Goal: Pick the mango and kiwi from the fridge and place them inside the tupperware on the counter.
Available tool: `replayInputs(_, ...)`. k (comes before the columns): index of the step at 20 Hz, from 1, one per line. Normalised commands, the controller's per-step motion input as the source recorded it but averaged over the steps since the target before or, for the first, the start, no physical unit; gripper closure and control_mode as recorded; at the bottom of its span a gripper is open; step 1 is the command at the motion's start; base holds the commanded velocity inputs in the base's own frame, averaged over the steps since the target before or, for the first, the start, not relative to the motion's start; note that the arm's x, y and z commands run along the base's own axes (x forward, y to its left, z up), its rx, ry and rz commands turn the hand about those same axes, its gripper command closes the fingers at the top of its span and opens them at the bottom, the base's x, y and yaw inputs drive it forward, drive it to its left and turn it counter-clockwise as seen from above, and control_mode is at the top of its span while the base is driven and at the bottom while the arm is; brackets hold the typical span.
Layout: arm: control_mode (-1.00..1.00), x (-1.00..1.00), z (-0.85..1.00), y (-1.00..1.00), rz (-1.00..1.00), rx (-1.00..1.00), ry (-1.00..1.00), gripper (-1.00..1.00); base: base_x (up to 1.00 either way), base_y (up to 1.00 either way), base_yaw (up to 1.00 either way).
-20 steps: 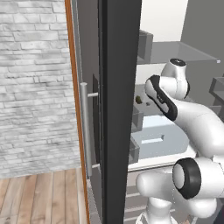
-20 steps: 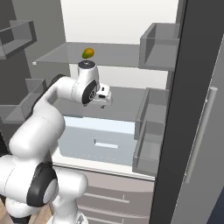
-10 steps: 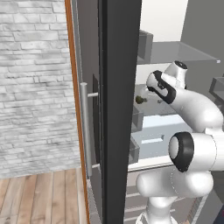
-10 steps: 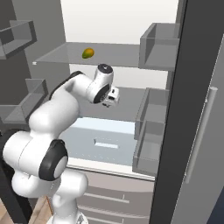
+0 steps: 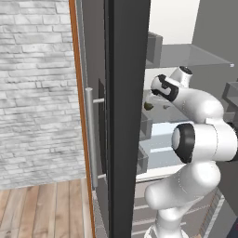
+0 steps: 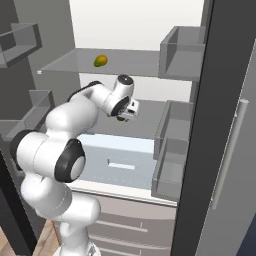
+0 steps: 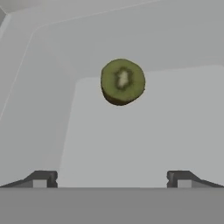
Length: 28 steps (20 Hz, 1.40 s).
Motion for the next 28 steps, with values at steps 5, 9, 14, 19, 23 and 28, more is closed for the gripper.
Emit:
replayInputs(5, -1.00, 0.41, -0.23, 0.00, 0.00, 0.00, 0.00, -1.00, 0.00, 0.00, 0.00)
replayInputs(9, -1.00, 0.42, -0.13, 0.00, 0.00, 0.00, 0.00, -1.00, 0.00, 0.00, 0.00)
replayInputs(14, -1.00, 0.41, -0.16, 0.09, 0.00, 0.00, 0.00, -1.00, 0.00, 0.00, 0.00)
replayInputs(19, -1.00, 0.39, -0.15, 0.02, 0.00, 0.00, 0.00, -1.00, 0.00, 0.00, 0.00)
replayInputs(23, -1.00, 0.39, -0.17, 0.00, 0.00, 0.00, 0.00, -1.00, 0.00, 0.00, 0.00)
replayInputs(28, -1.00, 0.05, -0.31, 0.02, 0.00, 0.00, 0.00, -1.00, 0.00, 0.00, 0.00)
